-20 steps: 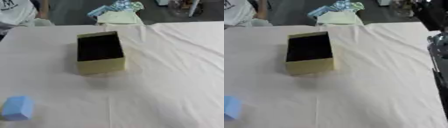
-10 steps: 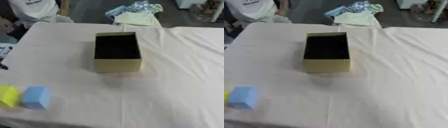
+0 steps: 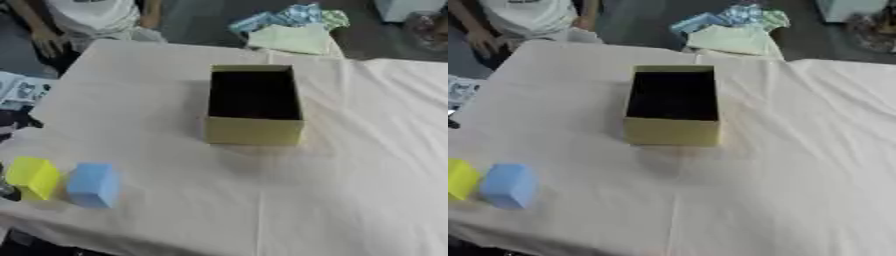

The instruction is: Pick up objects on the table and place them in the box.

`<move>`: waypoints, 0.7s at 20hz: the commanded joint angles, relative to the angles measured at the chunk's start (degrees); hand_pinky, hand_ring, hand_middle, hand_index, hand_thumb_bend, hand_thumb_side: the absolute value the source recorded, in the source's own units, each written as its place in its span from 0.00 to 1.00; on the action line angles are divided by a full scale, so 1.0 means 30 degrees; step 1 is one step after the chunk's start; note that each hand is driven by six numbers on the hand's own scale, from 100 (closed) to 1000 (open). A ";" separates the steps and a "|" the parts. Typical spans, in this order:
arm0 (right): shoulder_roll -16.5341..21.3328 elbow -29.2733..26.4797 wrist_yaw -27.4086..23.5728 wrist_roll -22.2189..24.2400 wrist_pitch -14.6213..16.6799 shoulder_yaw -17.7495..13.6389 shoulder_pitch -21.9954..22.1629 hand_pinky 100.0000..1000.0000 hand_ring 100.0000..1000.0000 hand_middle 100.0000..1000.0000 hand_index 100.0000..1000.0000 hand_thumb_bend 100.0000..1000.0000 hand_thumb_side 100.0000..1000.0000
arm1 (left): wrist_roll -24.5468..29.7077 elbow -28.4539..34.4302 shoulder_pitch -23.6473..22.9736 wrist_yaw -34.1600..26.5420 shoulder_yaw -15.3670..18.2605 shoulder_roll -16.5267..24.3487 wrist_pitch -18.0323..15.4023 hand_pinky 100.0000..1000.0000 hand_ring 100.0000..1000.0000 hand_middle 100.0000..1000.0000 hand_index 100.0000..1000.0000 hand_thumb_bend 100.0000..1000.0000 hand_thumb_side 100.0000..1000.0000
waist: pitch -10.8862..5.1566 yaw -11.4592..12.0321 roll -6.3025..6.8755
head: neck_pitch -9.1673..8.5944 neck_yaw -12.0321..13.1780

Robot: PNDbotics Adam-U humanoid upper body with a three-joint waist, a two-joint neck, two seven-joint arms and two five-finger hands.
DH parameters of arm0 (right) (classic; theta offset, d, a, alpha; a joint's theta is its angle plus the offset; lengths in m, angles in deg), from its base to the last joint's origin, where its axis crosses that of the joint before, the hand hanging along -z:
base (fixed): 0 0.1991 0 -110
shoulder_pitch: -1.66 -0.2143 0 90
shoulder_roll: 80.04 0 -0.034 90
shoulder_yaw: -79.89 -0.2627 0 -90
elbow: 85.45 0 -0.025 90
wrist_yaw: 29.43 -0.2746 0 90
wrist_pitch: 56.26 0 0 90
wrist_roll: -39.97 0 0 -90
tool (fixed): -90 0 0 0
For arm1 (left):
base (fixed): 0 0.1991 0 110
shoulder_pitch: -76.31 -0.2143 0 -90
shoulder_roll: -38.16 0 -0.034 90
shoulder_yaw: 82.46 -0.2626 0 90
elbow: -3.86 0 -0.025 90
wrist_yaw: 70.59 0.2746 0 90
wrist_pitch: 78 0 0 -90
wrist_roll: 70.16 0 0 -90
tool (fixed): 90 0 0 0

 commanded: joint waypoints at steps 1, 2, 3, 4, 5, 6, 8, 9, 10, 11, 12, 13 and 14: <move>0.0208 -0.0303 0.0047 -0.0046 -0.0011 -0.0199 -0.0291 0.79 0.72 0.54 0.83 0.00 0.69 | -0.0027 0.0288 0.0209 -0.0130 0.0120 0.0613 0.0029 0.97 0.96 0.95 0.99 0.79 0.17 | -0.0172 -0.0019 0.0040 | 0.0097 -0.0427; 0.0203 -0.0303 0.0047 -0.0053 -0.0012 -0.0202 -0.0286 0.79 0.72 0.54 0.83 0.00 0.70 | -0.0009 0.0284 0.0214 -0.0128 0.0114 0.0613 0.0028 0.97 0.96 0.95 0.99 0.79 0.17 | -0.0167 -0.0024 0.0040 | 0.0097 -0.0526; 0.0199 -0.0303 0.0046 -0.0061 -0.0012 -0.0205 -0.0280 0.79 0.72 0.54 0.83 0.00 0.70 | 0.0014 0.0273 0.0221 -0.0126 0.0108 0.0612 0.0030 0.97 0.96 0.95 0.99 0.79 0.17 | -0.0160 -0.0030 0.0042 | 0.0097 -0.0601; 0.0197 -0.0303 0.0045 -0.0066 -0.0011 -0.0206 -0.0275 0.79 0.72 0.54 0.83 0.00 0.70 | 0.0035 0.0261 0.0230 -0.0121 0.0102 0.0609 0.0030 0.97 0.96 0.95 0.99 0.79 0.17 | -0.0153 -0.0035 0.0045 | 0.0097 -0.0635; 0.0195 -0.0303 0.0044 -0.0069 -0.0011 -0.0205 -0.0273 0.79 0.72 0.54 0.83 0.00 0.70 | 0.0055 0.0252 0.0238 -0.0119 0.0095 0.0607 0.0027 0.97 0.96 0.95 0.99 0.79 0.17 | -0.0147 -0.0039 0.0049 | 0.0097 -0.0648; 0.0193 -0.0303 0.0043 -0.0071 -0.0012 -0.0204 -0.0273 0.79 0.72 0.54 0.83 0.00 0.70 | 0.0075 0.0244 0.0243 -0.0114 0.0088 0.0607 0.0024 0.97 0.96 0.95 0.99 0.79 0.17 | -0.0142 -0.0042 0.0052 | 0.0097 -0.0654; 0.0193 -0.0303 0.0040 -0.0074 -0.0010 -0.0200 -0.0276 0.79 0.72 0.54 0.83 0.00 0.70 | 0.0130 0.0220 0.0251 -0.0079 0.0073 0.0607 0.0022 0.97 0.96 0.95 0.99 0.80 0.17 | -0.0129 -0.0052 0.0057 | 0.0097 -0.0666; 0.0194 -0.0303 0.0039 -0.0074 -0.0013 -0.0198 -0.0277 0.79 0.72 0.54 0.83 0.00 0.70 | 0.0164 0.0199 0.0256 -0.0062 0.0061 0.0603 0.0024 0.97 0.96 0.95 0.99 0.80 0.17 | -0.0124 -0.0060 0.0058 | 0.0097 -0.0695; 0.0195 -0.0303 0.0038 -0.0074 -0.0014 -0.0196 -0.0282 0.79 0.72 0.54 0.83 0.00 0.70 | 0.0196 0.0179 0.0260 -0.0051 0.0050 0.0601 0.0025 0.97 0.96 0.95 0.98 0.80 0.17 | -0.0119 -0.0066 0.0059 | 0.0097 -0.0724; 0.0196 -0.0303 0.0038 -0.0073 -0.0009 -0.0195 -0.0291 0.79 0.72 0.54 0.83 0.00 0.70 | 0.0228 0.0156 0.0265 -0.0033 0.0040 0.0601 0.0027 0.97 0.96 0.95 0.98 0.80 0.17 | -0.0112 -0.0072 0.0058 | 0.0097 -0.0776; 0.0198 -0.0303 0.0037 -0.0072 -0.0006 -0.0194 -0.0297 0.79 0.72 0.54 0.83 0.00 0.70 | 0.0257 0.0139 0.0269 -0.0019 0.0030 0.0600 0.0026 0.97 0.96 0.95 0.98 0.80 0.17 | -0.0107 -0.0076 0.0058 | 0.0097 -0.0803; 0.0200 -0.0303 0.0037 -0.0074 -0.0004 -0.0196 -0.0300 0.79 0.72 0.54 0.83 0.00 0.70 | 0.0298 0.0116 0.0268 -0.0008 0.0019 0.0600 0.0027 0.97 0.96 0.94 0.98 0.80 0.17 | -0.0102 -0.0078 0.0058 | 0.0097 -0.0812; 0.0200 -0.0303 0.0035 -0.0076 -0.0003 -0.0197 -0.0302 0.79 0.72 0.54 0.83 0.00 0.70 | 0.0341 0.0089 0.0266 -0.0001 0.0011 0.0601 0.0030 0.97 0.96 0.95 0.98 0.80 0.16 | -0.0098 -0.0079 0.0058 | 0.0097 -0.0815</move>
